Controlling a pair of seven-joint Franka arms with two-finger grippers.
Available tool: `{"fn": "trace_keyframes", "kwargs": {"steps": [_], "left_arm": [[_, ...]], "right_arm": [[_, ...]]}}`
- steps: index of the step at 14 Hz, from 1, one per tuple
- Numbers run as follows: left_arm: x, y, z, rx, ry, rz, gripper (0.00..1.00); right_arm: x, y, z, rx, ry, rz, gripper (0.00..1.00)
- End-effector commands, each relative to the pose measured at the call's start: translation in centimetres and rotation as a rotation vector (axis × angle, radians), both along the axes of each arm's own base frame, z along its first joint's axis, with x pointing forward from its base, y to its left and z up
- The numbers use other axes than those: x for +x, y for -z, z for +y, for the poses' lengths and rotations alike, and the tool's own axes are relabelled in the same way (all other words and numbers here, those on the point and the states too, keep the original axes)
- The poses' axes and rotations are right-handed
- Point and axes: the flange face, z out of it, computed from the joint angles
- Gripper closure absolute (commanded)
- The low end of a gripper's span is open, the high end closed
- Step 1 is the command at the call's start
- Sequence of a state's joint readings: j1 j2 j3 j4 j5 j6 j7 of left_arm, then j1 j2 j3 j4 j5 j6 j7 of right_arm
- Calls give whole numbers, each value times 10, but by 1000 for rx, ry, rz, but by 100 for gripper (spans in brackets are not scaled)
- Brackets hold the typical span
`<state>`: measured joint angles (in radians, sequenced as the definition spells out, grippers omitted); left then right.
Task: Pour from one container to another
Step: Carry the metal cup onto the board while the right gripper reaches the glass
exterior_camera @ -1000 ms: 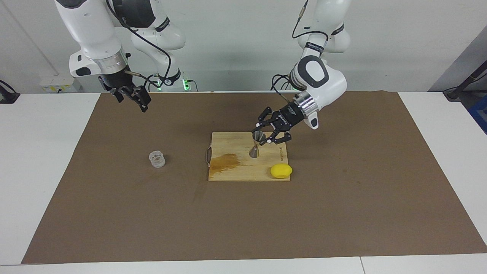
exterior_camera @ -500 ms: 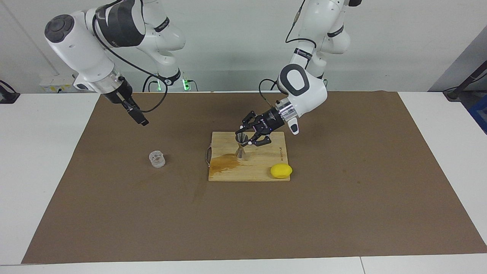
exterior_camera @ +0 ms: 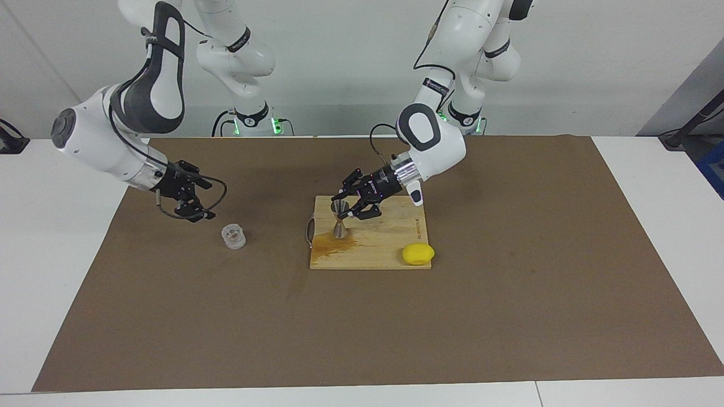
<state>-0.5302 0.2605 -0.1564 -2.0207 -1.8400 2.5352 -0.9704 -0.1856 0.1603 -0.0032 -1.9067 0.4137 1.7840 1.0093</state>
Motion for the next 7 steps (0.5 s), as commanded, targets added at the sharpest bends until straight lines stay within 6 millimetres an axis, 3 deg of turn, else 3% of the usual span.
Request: {"fn": "trace_keyframes", "kwargs": {"steps": [1, 3, 6, 7], "left_arm": [[-4, 9, -9, 17, -5, -16, 100], [-5, 9, -9, 20, -3, -16, 100], [-11, 12, -13, 49, -7, -19, 100], [-11, 12, -13, 50, -8, -19, 100]], "right_arm": [[9, 34, -21, 73, 22, -33, 0], [15, 55, -23, 78, 29, -27, 0], [22, 106, -39, 168, -7, -38, 0], [25, 115, -41, 159, 1, -54, 0]]}}
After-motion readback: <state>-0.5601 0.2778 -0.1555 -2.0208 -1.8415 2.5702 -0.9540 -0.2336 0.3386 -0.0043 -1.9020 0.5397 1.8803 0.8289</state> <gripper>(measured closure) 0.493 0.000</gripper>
